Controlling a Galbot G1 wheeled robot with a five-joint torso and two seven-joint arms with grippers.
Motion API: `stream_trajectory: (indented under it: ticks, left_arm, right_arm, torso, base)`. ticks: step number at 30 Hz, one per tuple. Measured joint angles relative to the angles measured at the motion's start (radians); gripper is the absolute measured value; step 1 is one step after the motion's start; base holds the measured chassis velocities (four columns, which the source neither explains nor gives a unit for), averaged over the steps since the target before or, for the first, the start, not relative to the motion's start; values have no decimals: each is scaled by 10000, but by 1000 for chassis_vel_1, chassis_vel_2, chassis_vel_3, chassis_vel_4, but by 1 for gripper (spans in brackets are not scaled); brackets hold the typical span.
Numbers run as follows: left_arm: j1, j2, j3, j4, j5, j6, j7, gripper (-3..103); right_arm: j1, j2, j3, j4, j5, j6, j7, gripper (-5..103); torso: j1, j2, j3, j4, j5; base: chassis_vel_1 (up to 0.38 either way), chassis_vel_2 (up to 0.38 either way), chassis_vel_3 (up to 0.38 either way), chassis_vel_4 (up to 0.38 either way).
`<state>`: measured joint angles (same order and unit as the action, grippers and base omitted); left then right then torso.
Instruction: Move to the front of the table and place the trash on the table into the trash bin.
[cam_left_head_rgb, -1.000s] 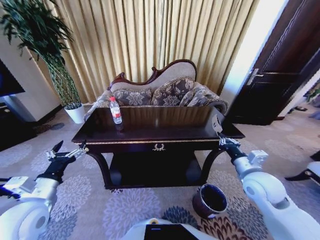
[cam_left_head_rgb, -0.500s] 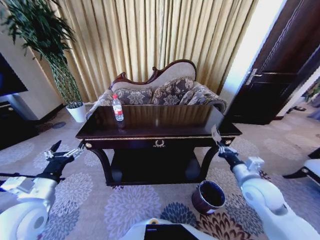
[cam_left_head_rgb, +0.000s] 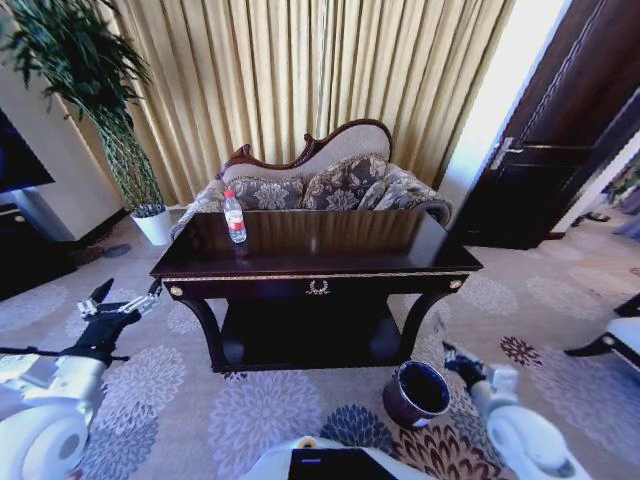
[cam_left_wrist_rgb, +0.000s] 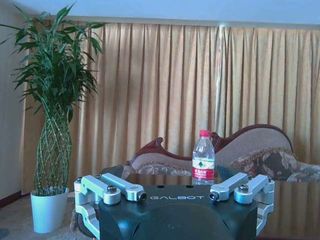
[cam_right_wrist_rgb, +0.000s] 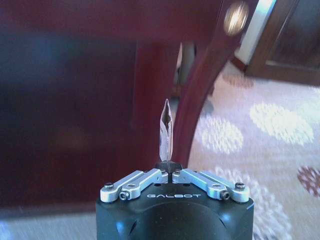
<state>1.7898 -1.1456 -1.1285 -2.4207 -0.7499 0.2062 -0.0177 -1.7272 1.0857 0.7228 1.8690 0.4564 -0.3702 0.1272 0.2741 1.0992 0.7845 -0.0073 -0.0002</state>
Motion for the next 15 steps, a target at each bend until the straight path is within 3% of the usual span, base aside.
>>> stream_trajectory:
  ticks: [5,15]
  left_arm:
    - [174,-308,-144,-141,13,-96,124,100]
    - [301,-606,-865,-466,-92,-191,208,100]
  right_arm:
    - [1276,380,-897,-2206,-1146,-248,31,0]
    - [3040,602,-1795,-4477,-2148,-257,369,0]
  torso:
    - [0,0,1,0,5]
    - [0,0,1,-1,0]
  base:
    - [0,0,0,0]
    - [0,0,0,0]
